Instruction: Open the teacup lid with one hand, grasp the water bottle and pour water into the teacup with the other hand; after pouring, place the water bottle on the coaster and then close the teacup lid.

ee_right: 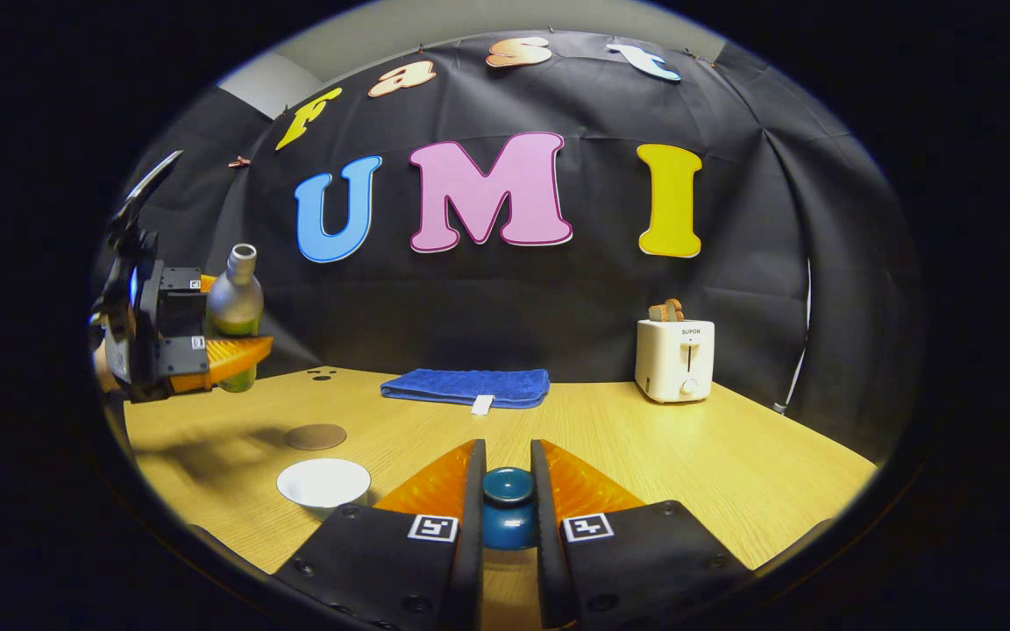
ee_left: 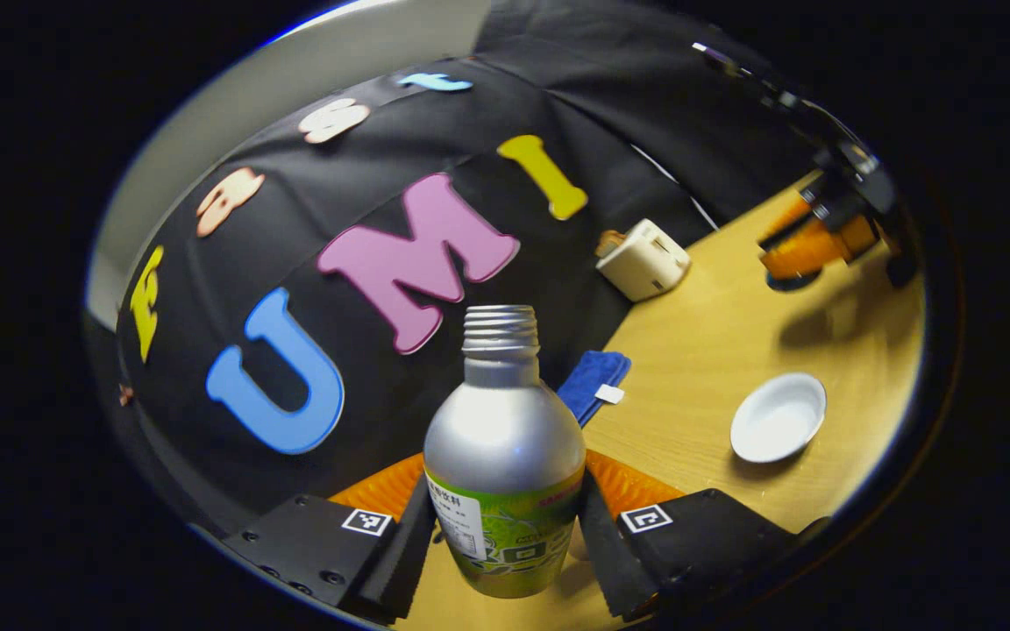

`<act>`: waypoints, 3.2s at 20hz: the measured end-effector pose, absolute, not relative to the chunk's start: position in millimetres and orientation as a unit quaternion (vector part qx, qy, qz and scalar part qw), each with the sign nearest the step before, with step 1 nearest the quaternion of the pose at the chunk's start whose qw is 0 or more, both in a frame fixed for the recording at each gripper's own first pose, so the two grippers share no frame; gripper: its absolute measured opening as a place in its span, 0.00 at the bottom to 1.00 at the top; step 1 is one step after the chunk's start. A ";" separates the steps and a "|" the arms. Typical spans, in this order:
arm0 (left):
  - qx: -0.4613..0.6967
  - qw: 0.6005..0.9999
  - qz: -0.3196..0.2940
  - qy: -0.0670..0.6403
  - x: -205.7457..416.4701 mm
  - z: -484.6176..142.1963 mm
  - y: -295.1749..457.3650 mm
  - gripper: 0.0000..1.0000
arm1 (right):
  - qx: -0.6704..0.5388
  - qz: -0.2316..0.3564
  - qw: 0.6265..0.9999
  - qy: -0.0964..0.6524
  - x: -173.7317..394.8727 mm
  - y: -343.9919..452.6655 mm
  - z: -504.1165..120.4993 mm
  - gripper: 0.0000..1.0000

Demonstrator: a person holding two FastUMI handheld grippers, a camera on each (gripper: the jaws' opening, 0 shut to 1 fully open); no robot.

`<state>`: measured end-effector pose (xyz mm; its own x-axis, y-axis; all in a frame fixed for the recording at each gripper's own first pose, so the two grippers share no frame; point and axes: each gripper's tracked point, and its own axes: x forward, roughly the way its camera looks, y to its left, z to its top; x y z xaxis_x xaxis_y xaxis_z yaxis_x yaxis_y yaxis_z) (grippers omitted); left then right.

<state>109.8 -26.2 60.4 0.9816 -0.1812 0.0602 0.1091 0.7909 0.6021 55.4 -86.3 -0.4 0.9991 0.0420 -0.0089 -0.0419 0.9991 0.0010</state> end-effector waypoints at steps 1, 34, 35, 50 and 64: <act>0.268 0.959 -0.071 -0.059 113.2 62.5 -17.6 0.80 | 0.000 0.021 1.000 0.004 55.5 -86.4 -0.3 0.29; 0.015 0.998 -0.056 0.024 147.7 -14.3 -1.8 0.98 | 0.000 0.021 1.000 0.005 55.6 -86.3 0.3 0.29; 0.015 0.998 -0.052 0.029 142.9 -17.5 1.5 0.98 | 0.000 0.021 1.000 0.004 55.1 -85.7 0.2 0.29; -0.004 1.000 -0.017 0.009 62.0 -16.8 37.3 0.97 | 0.008 0.039 0.999 0.002 51.1 -59.2 1.7 0.29; -0.004 1.000 -0.004 0.007 46.3 -18.8 44.5 0.97 | 0.001 0.134 0.989 0.060 77.4 63.5 -17.9 0.29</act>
<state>46.3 44.5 -18.8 0.9999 -0.0088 -0.0139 0.0087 0.9999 -0.0078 77.4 63.5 -17.9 0.9571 0.2647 -0.1179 -0.2644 0.9642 0.0185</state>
